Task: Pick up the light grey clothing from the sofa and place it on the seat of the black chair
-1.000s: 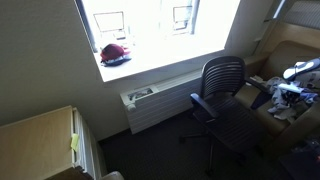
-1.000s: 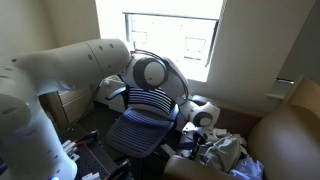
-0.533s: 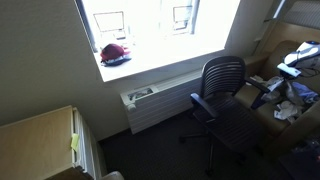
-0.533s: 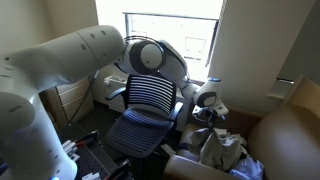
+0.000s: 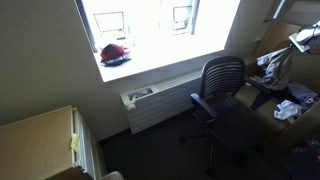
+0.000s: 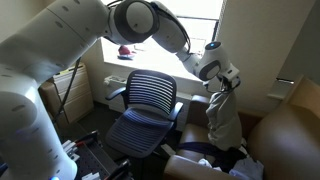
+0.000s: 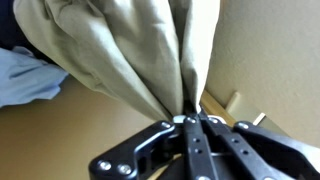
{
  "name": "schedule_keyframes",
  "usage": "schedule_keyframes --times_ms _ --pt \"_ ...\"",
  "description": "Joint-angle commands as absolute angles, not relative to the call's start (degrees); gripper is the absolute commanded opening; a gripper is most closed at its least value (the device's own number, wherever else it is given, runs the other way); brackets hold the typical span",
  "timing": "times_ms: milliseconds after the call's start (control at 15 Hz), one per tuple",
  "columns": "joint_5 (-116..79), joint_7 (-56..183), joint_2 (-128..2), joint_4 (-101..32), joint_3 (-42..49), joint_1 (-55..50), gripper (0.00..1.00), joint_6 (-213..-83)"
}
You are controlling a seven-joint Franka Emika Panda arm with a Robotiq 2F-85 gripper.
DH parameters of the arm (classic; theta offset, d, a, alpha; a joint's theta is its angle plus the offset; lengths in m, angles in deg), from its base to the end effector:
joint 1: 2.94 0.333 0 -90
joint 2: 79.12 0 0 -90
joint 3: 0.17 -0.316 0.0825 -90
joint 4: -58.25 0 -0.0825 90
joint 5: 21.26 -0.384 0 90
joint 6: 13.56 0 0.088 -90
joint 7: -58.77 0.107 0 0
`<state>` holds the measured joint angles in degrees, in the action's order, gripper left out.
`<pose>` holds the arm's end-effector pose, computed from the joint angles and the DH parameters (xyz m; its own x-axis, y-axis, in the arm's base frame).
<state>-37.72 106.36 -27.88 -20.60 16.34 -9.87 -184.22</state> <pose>0.7353 -0.2653 0.2781 0.0938 -0.8844 0.4572 -0.7918 -0.3447 -0.5042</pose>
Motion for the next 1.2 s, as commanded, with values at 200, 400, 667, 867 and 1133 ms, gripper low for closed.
schedule_keyframes --times_ms 200,400,667,867,1133 --pt "-41.4 96.7 -46.3 -35.4 4.0 -12.1 0.00 -206.5" --pt "-33.3 102.5 -54.2 -40.2 -9.5 -18.4 0.00 -209.6" --pt "-31.2 102.3 -67.0 -49.4 -24.7 -26.7 0.00 -196.2" --pt "-33.3 99.7 -77.2 -55.6 -27.6 -27.9 0.00 -186.4" --pt "-43.8 90.1 -90.0 -64.1 -27.5 -26.1 0.00 -176.8"
